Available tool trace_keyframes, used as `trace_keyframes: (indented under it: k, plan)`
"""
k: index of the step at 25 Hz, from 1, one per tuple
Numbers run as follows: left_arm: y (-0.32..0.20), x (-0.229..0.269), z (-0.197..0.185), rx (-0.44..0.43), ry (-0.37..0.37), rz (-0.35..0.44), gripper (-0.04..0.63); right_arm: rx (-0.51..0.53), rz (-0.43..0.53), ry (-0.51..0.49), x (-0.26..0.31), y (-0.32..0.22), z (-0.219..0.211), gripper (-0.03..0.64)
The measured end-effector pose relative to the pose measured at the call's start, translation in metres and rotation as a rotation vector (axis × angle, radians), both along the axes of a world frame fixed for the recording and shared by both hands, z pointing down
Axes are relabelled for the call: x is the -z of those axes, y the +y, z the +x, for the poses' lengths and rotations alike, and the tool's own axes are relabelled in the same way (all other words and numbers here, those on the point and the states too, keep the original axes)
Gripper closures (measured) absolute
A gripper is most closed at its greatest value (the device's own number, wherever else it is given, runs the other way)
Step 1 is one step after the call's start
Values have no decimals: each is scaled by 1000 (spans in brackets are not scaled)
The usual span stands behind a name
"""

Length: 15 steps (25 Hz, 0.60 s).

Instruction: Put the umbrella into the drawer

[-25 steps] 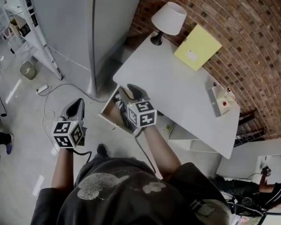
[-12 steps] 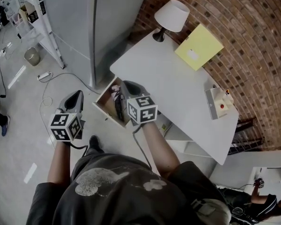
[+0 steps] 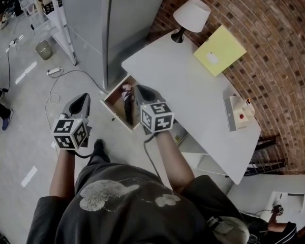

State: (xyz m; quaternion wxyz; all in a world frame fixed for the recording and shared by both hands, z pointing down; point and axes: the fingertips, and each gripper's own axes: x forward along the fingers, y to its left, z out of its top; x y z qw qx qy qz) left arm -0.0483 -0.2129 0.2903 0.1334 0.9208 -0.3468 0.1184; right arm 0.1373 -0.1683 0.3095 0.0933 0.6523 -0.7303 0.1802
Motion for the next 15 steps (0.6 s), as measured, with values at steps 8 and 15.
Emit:
trace_keyframes:
  k: [8, 15]
  plan:
    - [57, 6, -14, 49, 0, 17, 586, 44, 20, -16, 5, 52, -12, 612]
    - [101, 5, -32, 89, 16, 39, 586, 72, 45, -11, 4, 95, -26, 611]
